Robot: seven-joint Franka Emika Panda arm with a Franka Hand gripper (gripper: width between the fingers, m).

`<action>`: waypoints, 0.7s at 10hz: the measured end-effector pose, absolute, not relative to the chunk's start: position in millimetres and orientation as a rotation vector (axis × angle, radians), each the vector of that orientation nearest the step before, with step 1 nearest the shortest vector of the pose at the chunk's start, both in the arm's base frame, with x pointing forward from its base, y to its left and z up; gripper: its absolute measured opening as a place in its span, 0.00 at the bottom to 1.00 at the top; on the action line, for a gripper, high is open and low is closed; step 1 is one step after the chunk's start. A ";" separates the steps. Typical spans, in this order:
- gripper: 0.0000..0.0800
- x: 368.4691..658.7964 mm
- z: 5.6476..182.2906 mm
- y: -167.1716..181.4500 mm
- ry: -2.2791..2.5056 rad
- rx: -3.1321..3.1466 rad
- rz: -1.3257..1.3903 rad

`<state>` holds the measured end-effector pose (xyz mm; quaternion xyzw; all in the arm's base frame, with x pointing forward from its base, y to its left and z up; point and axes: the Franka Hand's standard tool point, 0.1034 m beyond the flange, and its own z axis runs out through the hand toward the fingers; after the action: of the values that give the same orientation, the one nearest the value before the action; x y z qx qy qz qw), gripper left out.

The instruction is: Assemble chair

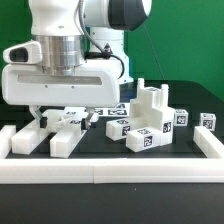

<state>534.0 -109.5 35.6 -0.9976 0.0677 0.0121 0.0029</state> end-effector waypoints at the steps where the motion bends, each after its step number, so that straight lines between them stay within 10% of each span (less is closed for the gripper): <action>1: 0.81 534.0 35.6 -109.6 0.213 -3.128 0.038; 7: 0.81 527.5 19.7 -104.4 0.198 -3.135 0.057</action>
Offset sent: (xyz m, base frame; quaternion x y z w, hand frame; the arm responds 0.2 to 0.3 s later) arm -0.0071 0.0127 -0.0077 0.0078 0.0170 -0.0015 0.9998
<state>527.5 -104.4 19.7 -0.9978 0.0631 0.0182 -0.0001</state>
